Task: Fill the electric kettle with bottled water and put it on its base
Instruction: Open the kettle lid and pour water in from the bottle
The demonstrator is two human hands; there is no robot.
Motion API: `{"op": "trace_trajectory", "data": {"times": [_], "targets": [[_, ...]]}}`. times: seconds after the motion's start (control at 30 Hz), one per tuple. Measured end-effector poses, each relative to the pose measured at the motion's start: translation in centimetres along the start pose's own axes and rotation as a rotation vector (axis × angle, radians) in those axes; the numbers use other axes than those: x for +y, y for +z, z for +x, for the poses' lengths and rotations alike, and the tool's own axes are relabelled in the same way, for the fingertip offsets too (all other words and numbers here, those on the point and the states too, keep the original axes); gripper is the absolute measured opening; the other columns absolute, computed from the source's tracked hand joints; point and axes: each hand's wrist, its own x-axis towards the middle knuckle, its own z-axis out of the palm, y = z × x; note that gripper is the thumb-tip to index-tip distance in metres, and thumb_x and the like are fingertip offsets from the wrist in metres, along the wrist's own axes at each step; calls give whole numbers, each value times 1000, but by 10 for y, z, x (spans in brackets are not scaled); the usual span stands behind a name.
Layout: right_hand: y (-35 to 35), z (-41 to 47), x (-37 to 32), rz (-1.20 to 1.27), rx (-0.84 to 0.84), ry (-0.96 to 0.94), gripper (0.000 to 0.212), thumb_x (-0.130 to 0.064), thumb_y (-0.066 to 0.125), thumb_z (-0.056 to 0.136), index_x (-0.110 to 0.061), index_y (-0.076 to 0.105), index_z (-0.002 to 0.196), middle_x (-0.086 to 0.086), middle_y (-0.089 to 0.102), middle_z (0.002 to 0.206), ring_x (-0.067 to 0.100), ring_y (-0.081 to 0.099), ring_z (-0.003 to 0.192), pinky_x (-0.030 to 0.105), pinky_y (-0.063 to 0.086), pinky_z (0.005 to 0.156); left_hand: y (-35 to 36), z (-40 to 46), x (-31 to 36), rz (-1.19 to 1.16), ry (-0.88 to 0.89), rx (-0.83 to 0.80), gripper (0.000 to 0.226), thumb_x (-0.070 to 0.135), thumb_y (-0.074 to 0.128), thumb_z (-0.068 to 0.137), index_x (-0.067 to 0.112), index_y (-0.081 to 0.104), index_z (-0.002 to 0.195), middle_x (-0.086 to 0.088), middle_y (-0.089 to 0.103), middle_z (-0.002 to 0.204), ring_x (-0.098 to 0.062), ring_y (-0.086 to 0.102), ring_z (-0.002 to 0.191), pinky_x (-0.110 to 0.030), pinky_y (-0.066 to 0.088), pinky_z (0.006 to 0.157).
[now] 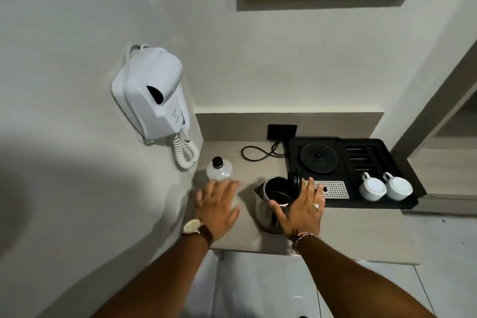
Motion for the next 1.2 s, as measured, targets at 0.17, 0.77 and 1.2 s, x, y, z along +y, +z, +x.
{"op": "trace_trajectory", "data": {"times": [0.17, 0.77, 1.2], "targets": [[-1, 0, 0, -20, -35, -4, 112, -83, 42, 84, -3, 17, 159, 17, 13, 169, 40, -2, 157, 59, 12, 126, -34, 47, -32, 20, -278, 47, 60, 49, 57, 97, 28, 41, 150, -3, 43, 147, -34, 40, 131, -53, 39, 100], [-5, 2, 0, -39, -57, 1, 112, -84, 42, 83, -7, 15, 159, 16, 13, 170, 39, -2, 157, 58, 14, 126, -41, 76, -26, -252, -42, 66, 44, 56, 63, 95, 18, 63, 118, -4, 61, 116, -25, 61, 103, -41, 54, 82], [15, 6, 13, -62, 91, -78, 109, -85, 42, 84, -4, 20, 153, 21, 30, 161, 42, 15, 153, 56, 15, 126, 114, 1, 13, -116, -125, -482, 34, 26, 50, 103, 20, 56, 135, -5, 55, 136, -33, 59, 116, -46, 54, 90]]}}
